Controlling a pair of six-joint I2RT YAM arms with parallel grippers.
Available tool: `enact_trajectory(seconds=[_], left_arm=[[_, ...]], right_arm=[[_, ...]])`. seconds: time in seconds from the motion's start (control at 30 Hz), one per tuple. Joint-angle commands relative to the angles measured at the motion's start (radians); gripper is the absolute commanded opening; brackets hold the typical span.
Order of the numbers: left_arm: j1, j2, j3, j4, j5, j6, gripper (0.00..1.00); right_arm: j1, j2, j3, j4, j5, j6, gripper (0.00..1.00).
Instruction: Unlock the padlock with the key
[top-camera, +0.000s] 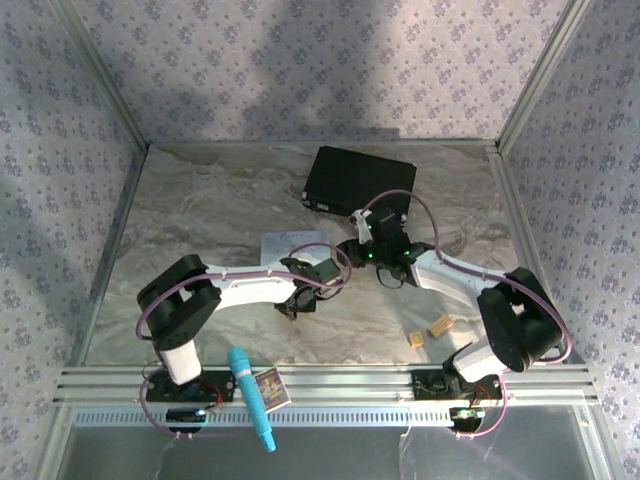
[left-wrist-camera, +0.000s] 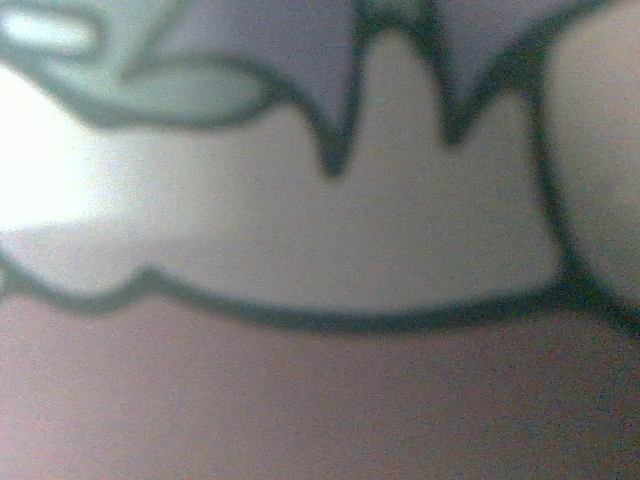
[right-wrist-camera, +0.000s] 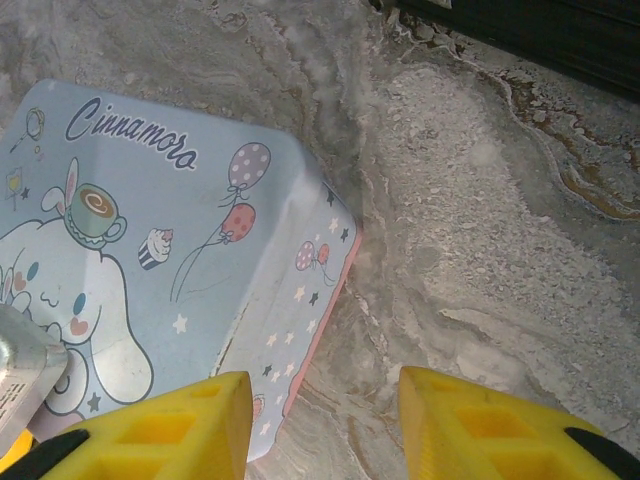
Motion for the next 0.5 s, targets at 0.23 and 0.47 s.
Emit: enact_trajectory(seconds=[0.23,0.47], left_arm=[[-0.059,-0.033,-0.088,0.037,0.166,-0.024,0.4],[-0.065,-0.041,-0.075,0.012,0.166,-0.041,0.25]], right_arm=[[-0.008,0.004,-0.033,0.004,0.021,-0.003,0.43],[-0.01,0.0,-0.037,0.015,0.02,0.002,0.42]])
